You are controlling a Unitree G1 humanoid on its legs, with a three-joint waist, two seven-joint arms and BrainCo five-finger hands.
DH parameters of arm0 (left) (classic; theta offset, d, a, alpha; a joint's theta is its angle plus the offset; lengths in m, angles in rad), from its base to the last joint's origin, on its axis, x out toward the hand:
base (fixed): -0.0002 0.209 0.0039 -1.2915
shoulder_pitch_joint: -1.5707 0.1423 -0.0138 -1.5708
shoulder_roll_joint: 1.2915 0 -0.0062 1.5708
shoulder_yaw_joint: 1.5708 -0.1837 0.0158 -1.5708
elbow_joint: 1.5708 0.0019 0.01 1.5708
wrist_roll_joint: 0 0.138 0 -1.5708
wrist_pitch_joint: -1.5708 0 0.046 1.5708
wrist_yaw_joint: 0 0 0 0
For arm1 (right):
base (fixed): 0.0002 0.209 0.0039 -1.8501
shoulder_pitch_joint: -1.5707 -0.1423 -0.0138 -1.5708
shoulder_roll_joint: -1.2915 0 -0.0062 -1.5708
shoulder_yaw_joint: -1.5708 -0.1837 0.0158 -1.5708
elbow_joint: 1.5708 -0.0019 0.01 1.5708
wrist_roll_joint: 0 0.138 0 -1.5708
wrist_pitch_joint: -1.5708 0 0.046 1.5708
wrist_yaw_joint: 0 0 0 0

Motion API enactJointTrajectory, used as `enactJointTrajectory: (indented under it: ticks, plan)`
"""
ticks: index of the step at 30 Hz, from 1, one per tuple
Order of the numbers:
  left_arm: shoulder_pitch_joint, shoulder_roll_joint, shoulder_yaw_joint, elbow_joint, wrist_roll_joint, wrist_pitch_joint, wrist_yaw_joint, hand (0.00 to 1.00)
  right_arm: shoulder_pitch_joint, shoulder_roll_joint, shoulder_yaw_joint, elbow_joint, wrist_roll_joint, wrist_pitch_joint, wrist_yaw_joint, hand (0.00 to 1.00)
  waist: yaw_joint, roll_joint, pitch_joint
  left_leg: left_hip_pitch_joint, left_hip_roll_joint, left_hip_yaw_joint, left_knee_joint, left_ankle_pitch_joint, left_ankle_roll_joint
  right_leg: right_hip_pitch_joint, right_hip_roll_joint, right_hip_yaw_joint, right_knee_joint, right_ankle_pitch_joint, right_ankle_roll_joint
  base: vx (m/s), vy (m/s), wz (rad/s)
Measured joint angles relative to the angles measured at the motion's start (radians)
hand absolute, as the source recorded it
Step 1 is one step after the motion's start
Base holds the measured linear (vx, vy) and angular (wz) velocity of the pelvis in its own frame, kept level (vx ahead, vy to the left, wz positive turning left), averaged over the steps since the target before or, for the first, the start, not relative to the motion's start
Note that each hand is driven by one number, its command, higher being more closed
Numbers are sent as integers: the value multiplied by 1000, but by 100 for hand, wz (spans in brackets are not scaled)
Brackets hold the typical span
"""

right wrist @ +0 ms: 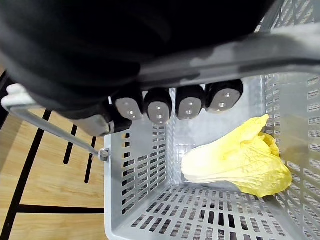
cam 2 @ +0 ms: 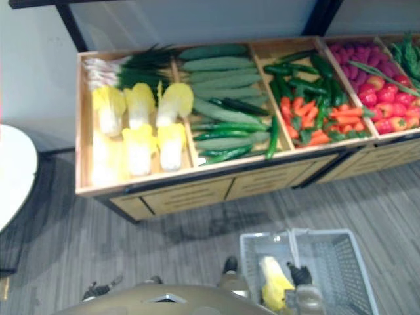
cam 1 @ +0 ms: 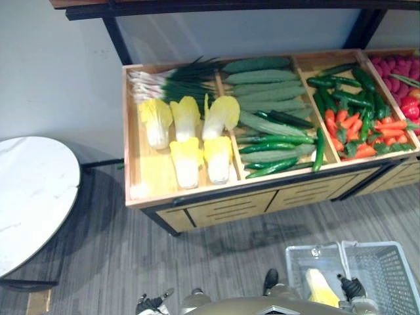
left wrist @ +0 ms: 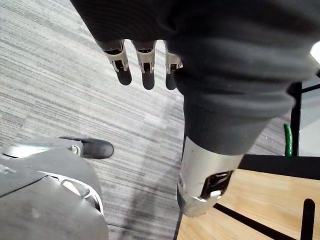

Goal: Pick vegetable in the basket

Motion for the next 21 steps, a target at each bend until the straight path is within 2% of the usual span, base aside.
enactJointTrajectory:
  ticks: [4,5,7,8,9,10,11,12,13,14,15,16,18,20,21]
  plan:
    - [-4,16,-40,-26,4,-7,2,0,45,7,-7,-72,40,-8,1,100,-2,1,28,-18,41,12,153,-88,2,-45,-8,31,176,-84,6,24,18,-18]
    - [-12,22,-47,-26,8,-7,3,0,52,13,-12,-86,43,-12,1,100,-5,-4,30,-20,42,17,165,-94,4,-61,-12,40,203,-92,7,64,55,-36]
    - [-36,54,-84,-27,43,-9,26,0,61,38,-23,-137,49,-40,1,100,-5,-20,41,-43,46,77,223,-124,16,-145,-12,130,264,-85,8,12,78,-76]
    - [-42,63,-91,-27,42,-9,28,0,61,40,-15,-143,49,-48,1,100,-4,-18,45,-50,52,102,237,-136,18,-161,-11,154,264,-73,8,-92,97,-123]
    - [-44,76,-107,-30,43,-11,37,0,53,40,3,-148,58,-61,1,100,-2,-31,57,-56,61,158,262,-155,23,-194,8,202,246,-26,7,-153,98,-139]
    - [-47,89,-127,-34,44,-13,42,0,44,50,16,-152,62,-65,1,100,-11,-36,68,-53,70,215,281,-168,33,-195,20,230,182,53,8,-194,108,-140]
    - [-51,91,-131,-35,49,-16,41,0,43,55,21,-158,65,-65,1,100,-13,-37,74,-53,82,242,283,-171,39,-190,32,237,130,115,10,-292,86,-147]
    - [-49,87,-140,-48,78,-30,39,0,29,59,36,-161,66,-62,2,100,-8,-25,84,-53,103,330,280,-162,64,-188,55,225,34,221,9,-270,54,-146]
    - [-51,92,-153,-57,90,-37,33,0,18,64,36,-159,66,-50,1,100,-14,-24,94,-48,110,390,270,-155,72,-218,39,78,189,88,-95,-290,58,-142]
    - [-49,91,-159,-62,105,-41,27,0,19,65,37,-155,66,-43,0,100,-17,-25,96,-31,109,419,255,-149,74,-228,15,-6,295,-1,-124,-146,52,-138]
    - [-38,91,-161,-64,119,-42,19,0,20,59,34,-129,65,-37,-1,100,-19,-20,99,10,113,484,232,-133,73,-207,-26,-144,451,-128,-157,-175,52,-142]
    - [-25,89,-170,-63,121,-41,20,0,21,53,35,-107,55,-37,-2,100,-24,-20,99,40,120,550,227,-125,80,-180,-57,-203,545,-195,-151,-146,9,-144]
    - [-16,92,-182,-61,119,-39,22,0,6,50,36,-79,45,-28,-6,100,-30,-20,99,61,136,627,224,-115,65,-168,-91,-211,651,-255,-124,-121,-93,-132]
    - [-21,92,-187,-60,115,-34,21,0,-9,45,36,-49,45,-15,-8,100,-27,-21,98,83,161,700,237,-100,45,-149,-111,-197,655,-274,-94,-16,-200,-130]
    - [-23,90,-186,-60,106,-31,20,0,-21,40,40,-22,45,-11,-9,100,-28,-26,97,87,185,734,276,-100,44,-149,-95,-187,615,-295,-80,-7,-229,-101]
